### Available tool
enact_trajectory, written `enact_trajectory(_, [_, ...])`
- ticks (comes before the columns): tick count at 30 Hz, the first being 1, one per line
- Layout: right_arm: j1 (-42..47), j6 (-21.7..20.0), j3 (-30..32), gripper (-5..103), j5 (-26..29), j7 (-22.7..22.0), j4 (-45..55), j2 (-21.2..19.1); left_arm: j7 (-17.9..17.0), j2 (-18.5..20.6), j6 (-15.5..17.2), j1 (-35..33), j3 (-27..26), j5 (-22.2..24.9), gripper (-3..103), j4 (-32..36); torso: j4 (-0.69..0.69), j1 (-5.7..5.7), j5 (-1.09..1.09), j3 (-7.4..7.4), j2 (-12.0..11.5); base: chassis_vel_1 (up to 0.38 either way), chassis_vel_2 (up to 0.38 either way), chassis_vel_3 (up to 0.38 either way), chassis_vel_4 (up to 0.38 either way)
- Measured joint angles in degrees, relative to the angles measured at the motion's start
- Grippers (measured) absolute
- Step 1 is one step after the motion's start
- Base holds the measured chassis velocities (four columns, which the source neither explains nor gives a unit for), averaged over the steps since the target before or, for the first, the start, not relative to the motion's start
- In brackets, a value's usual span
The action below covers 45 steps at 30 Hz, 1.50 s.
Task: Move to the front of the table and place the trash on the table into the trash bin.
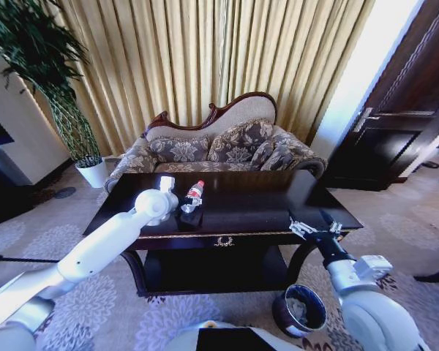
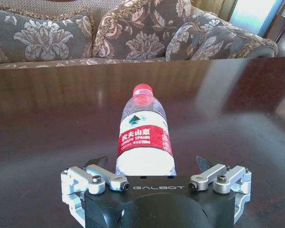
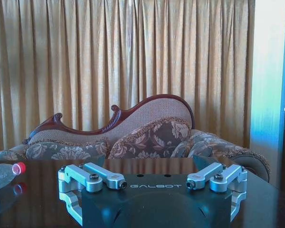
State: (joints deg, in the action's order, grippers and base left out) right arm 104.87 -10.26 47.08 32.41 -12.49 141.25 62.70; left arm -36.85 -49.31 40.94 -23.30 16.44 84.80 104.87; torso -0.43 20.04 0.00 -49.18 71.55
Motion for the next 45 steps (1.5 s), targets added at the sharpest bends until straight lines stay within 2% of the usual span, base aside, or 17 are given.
enact_trajectory(3, [-0.1, 0.0, 0.0, 100, 0.0, 0.0, -0.1, 0.0, 0.0, -0.1, 0.0, -0.2, 0.0, 0.0, 97, 0.0, 0.0, 0.0, 0.0, 0.0, 0.0, 0.0, 0.0, 0.0, 0.0])
enact_trajectory(6, [-0.6, 0.0, 0.1, 100, 0.2, 0.0, -0.3, -0.2, 0.1, 0.0, -0.1, -0.6, -0.2, 0.0, 81, 0.2, 0.0, 0.0, 0.0, 0.0, 0.0, 0.0, 0.0, 0.0, 0.0])
enact_trajectory(8, [-0.6, 0.0, 0.2, 100, 0.2, 0.0, -0.4, -0.2, 0.0, 0.1, -0.1, -0.7, -0.2, 0.0, 81, 0.2, 0.0, 0.0, 0.0, 0.0, 0.0, 0.0, 0.0, 0.0, 0.0])
enact_trajectory(14, [-0.9, 0.0, 0.5, 100, 0.4, 0.0, -0.6, -0.5, -0.1, 0.3, -0.2, -2.0, -1.2, 0.1, 55, 0.5, 0.01, 0.0, 0.0, 0.0, 0.0, 0.0, 0.0, 0.0, 0.0])
enact_trajectory(16, [-0.9, 0.0, 0.5, 100, 0.4, -0.1, -0.6, -0.5, 0.0, 0.3, -0.2, -2.2, -1.3, 0.1, 55, 0.6, 0.01, 0.0, 0.0, 0.0, 0.0, 0.0, 0.0, 0.0, 0.0])
enact_trajectory(17, [-0.9, 0.0, 0.6, 100, 0.4, -0.2, -0.6, -0.5, 0.1, 0.4, -0.2, -2.5, -1.7, 0.1, 48, 0.8, -0.01, 0.0, 0.0, 0.0, 0.0, 0.0, 0.0, 0.0, 0.0])
enact_trajectory(21, [-0.9, 0.0, 0.6, 100, 0.4, -0.3, -0.6, -0.7, 0.4, 0.8, -0.3, -2.9, -2.3, -0.1, 39, 1.1, 0.0, 0.0, 0.0, 0.0, 0.0, 0.0, 0.0, 0.0, 0.0])
enact_trajectory(25, [-1.0, 0.0, 0.6, 100, 0.5, -0.4, -0.5, -0.9, 2.2, 1.5, -3.1, -3.2, -2.2, -4.1, 34, 1.3, 0.01, 0.0, -0.01, 0.0, 0.0, 0.0, 0.0, 0.0, 0.0])
enact_trajectory(28, [-1.4, -0.4, 0.3, 100, 2.2, -0.8, -0.3, -1.9, 9.4, 3.6, -10.3, -4.6, -1.8, -17.4, 34, 2.0, -0.01, 0.0, 0.0, 0.0, 0.0, 0.0, 0.0, 0.0, 0.0])
enact_trajectory(30, [-1.7, -0.6, 0.2, 100, 3.2, -1.1, -0.1, -2.3, 10.3, 4.0, -11.9, -4.9, -1.7, -20.0, 34, 2.1, 0.0, 0.0, 0.0, 0.0, 0.0, 0.0, 0.0, 0.0, 0.0])
enact_trajectory(31, [-2.6, -1.3, -0.2, 100, 6.5, -2.2, 0.4, -3.6, 11.6, 4.9, -17.3, -5.9, -1.6, -28.5, 34, 1.9, 0.0, 0.0, 0.0, 0.0, 0.0, 0.0, 0.0, 0.0, 0.0])
enact_trajectory(32, [-3.2, -1.8, -0.4, 100, 9.0, -2.7, 0.6, -4.8, 12.2, 5.4, -21.1, -6.8, -1.8, -33.7, 34, 1.6, -0.01, 0.0, 0.0, 0.0, 0.0, 0.0, 0.0, 0.0, 0.0])
enact_trajectory(34, [-4.7, -2.3, -0.9, 100, 13.7, -3.0, 0.6, -7.2, 12.9, 6.3, -25.5, -8.8, -3.6, -40.5, 34, 1.7, 0.0, 0.0, -0.02, 0.0, 0.0, 0.0, 0.0, 0.0, 0.0])
enact_trajectory(35, [-4.7, -2.3, -0.9, 100, 13.7, -3.0, 0.6, -7.2, 12.9, 6.3, -25.5, -8.8, -3.6, -40.5, 34, 1.7, 0.0, 0.0, -0.02, 0.0, 0.0, 0.0, 0.0, 0.0, 0.0])
enact_trajectory(40, [-12.6, -2.7, -4.0, 100, 30.4, -2.2, -0.4, -16.6, 12.8, 9.6, -33.3, -18.5, -13.4, -52.1, 34, 3.9, 0.03, 0.0, -0.01, 0.0, 0.0, 0.0, 0.0, 0.0, 0.0])
enact_trajectory(41, [-12.6, -2.7, -4.0, 100, 30.4, -2.2, -0.4, -16.6, 12.8, 9.6, -33.3, -18.5, -13.4, -52.1, 34, 3.9, 0.03, 0.0, -0.01, 0.0, 0.0, 0.0, 0.0, 0.0, 0.0])
enact_trajectory(45, [-21.3, -3.2, -8.2, 100, 36.7, -0.3, -2.2, -22.0, 13.6, 11.5, -43.7, -24.7, -19.8, -62.5, 34, 3.3, 0.01, 0.0, -0.01, 0.0, 0.0, 0.0, 0.0, 0.0, 0.0])
